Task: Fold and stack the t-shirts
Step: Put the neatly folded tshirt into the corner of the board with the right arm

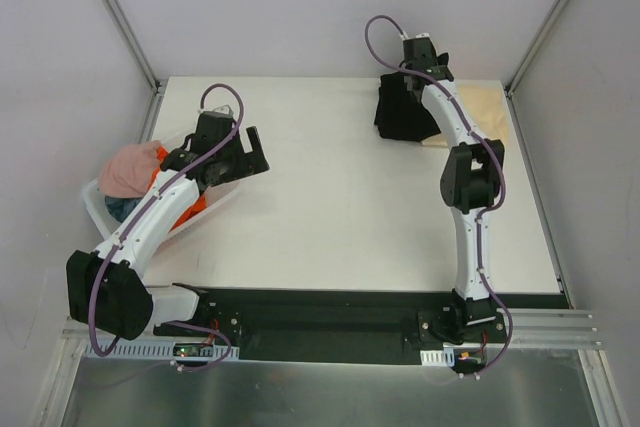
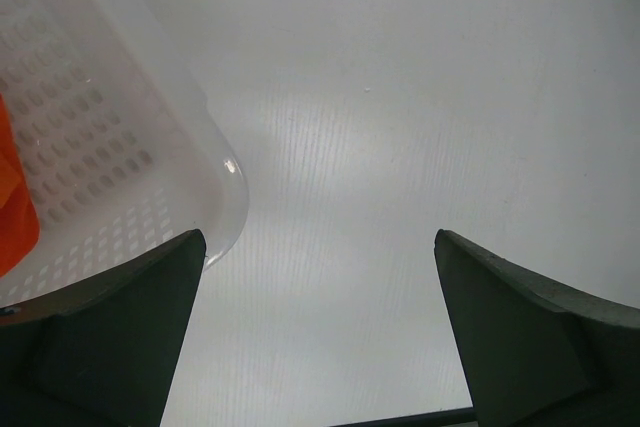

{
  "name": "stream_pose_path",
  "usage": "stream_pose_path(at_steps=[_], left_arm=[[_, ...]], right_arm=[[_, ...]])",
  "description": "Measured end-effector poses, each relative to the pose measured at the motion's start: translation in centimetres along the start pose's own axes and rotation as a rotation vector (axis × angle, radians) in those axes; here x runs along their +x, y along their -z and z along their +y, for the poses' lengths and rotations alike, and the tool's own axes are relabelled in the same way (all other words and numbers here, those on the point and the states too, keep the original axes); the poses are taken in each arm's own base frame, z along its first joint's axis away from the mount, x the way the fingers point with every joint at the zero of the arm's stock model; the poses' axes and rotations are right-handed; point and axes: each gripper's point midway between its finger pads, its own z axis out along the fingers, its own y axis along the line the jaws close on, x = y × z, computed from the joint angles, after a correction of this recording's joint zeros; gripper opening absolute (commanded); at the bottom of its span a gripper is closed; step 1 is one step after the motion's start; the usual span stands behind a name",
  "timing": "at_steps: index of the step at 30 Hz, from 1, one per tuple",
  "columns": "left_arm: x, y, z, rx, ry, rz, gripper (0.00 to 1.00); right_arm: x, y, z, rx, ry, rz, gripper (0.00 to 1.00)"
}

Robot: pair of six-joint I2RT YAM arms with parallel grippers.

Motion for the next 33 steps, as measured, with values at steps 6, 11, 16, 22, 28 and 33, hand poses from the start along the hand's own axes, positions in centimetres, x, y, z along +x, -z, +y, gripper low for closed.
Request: stream_pose_path(at_steps=[6,11,16,22,28,33], left_arm=[[-0.4,0.1,0.1,-0.011,0.013,-0.013,0.99],[-0.6,0.2,0.4,-0.028,0.018,-0.028,0.99],[-1.2,1.2,0.5,-0.033,0.024,-0.067,1.0],[-1.8,2.1,0.3,-0.024,0.033,-0.101,0.99],[-1.8,2.1,0.4,-0.024,0.035,-0.1,0.99],[-1.8,2.1,0.3,-0.024,0.036,-0.1,0.99]], right_arm=[[-1.4,-0.3,-1.3,0.011,-0.025,-0.043,0.01],[-1.8,-0.4,-2.0,0.025,-0.023,-0.058,0.01],[-2.3,0.3,-3.0,0.041,-0.013,-0.07,0.01],[-4.1,2.8,-5.3,0.056,-0.033,-0.121,0.01],[-5.8,5.9,-7.8,0.066,-0.068,-0.175,0.01],[-6.1,7.6,-8.7,0.05,-0.085,-0.18,0.01]])
